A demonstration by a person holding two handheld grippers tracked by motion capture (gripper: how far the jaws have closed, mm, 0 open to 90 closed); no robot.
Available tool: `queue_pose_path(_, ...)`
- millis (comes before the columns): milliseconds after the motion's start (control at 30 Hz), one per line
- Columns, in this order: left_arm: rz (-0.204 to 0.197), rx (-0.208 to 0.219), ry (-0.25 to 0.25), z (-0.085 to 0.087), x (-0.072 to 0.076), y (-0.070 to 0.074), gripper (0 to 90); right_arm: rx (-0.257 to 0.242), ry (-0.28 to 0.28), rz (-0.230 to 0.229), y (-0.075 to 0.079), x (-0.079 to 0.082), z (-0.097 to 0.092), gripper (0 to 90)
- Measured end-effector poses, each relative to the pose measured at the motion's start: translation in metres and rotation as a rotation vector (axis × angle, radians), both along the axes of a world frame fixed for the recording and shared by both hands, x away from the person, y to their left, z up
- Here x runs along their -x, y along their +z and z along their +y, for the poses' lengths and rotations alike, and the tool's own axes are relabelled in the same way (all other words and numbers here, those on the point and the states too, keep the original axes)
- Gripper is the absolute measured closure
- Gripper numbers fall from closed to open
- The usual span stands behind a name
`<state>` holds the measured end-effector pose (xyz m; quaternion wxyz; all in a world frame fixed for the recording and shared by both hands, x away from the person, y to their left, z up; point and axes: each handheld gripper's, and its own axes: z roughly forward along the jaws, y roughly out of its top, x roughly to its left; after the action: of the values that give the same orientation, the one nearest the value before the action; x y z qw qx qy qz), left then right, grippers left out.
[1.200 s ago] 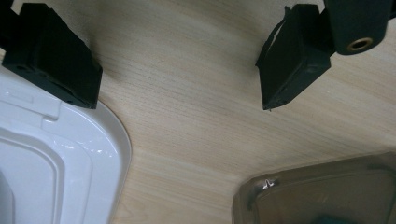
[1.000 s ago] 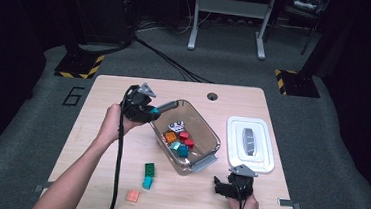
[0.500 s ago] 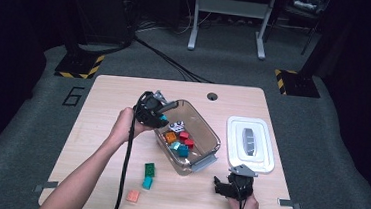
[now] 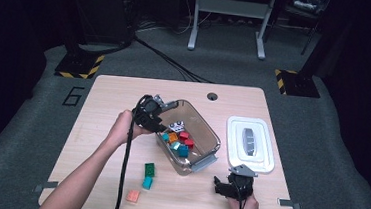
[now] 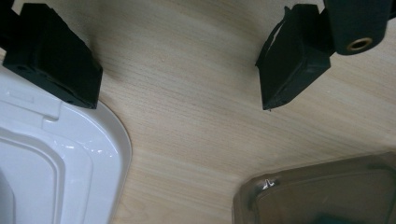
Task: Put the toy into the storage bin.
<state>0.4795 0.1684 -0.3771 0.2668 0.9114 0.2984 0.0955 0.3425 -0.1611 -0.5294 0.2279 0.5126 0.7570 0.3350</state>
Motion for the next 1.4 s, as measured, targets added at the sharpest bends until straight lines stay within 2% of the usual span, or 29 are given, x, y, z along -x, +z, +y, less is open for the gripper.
queue_pose_path(100, -0.007, 0.007, 0.013, 0.005, 0.004, 0.003, 43.0, 0.0, 0.0, 0.0, 0.0, 0.0, 0.0, 12.7)
queue_pose_path(300, -0.043, 0.029, 0.021, 0.018, 0.02, 0.013, 25.9, 0.0, 0.0, 0.0, 0.0, 0.0, 0.0, 12.7)
queue_pose_path(433, -0.07, 0.035, 0.03, 0.029, 0.035, 0.015, 19.2, 0.0, 0.0, 0.0, 0.0, 0.0, 0.0, 12.7)
queue_pose_path(567, -0.074, 0.042, 0.042, 0.039, 0.048, 0.012, 15.4, 0.0, -0.001, 0.0, 0.0, 0.0, 0.0, 12.7)
queue_pose_path(767, -0.069, 0.053, 0.067, 0.055, 0.066, -0.002, 14.2, 0.0, -0.001, 0.0, 0.0, 0.0, 0.0, 12.7)
queue_pose_path(1000, -0.048, 0.055, 0.096, 0.062, 0.083, -0.026, 9.2, 0.0, -0.001, 0.0, 0.0, 0.0, 0.0, 12.7)
queue_pose_path(1200, -0.006, 0.027, 0.084, 0.053, 0.098, -0.05, 7.2, 0.0, -0.001, -0.001, 0.0, 0.0, 0.0, 12.7)
queue_pose_path(1400, 0.043, 0.032, 0.085, 0.043, 0.107, -0.07, 7.9, 0.0, -0.001, -0.001, 0.0, 0.0, 0.0, 12.7)
